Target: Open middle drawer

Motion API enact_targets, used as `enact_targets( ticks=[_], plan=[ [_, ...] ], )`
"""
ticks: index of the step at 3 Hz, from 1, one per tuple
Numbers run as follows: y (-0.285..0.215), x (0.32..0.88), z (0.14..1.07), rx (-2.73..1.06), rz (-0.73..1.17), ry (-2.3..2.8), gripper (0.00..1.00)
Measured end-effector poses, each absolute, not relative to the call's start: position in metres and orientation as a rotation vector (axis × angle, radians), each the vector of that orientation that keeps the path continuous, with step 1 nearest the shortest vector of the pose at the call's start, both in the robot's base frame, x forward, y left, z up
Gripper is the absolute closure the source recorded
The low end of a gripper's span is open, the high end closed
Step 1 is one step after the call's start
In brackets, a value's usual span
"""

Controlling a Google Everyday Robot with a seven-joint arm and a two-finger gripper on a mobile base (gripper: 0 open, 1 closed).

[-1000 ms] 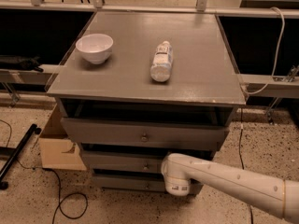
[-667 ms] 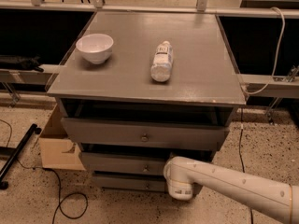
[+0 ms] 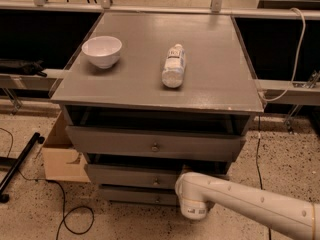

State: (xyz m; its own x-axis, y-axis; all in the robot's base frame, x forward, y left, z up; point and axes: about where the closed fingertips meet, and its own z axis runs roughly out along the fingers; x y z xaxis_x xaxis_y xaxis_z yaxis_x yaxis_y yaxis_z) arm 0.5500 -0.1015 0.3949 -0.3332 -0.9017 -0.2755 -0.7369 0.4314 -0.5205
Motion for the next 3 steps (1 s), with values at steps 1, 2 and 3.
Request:
enact_targets(
  ticks=[1,2,3],
  plan=[
    [-0.1024,0.5332,0.3941,-1.356,-0.407,2.184,1.00],
    [-0.1024,0.5332,0.3941,-1.356,-0.407,2.184,1.00],
    [-0.1024,0.5332,0.3941,-1.356,-0.407,2.184,0.81]
  ],
)
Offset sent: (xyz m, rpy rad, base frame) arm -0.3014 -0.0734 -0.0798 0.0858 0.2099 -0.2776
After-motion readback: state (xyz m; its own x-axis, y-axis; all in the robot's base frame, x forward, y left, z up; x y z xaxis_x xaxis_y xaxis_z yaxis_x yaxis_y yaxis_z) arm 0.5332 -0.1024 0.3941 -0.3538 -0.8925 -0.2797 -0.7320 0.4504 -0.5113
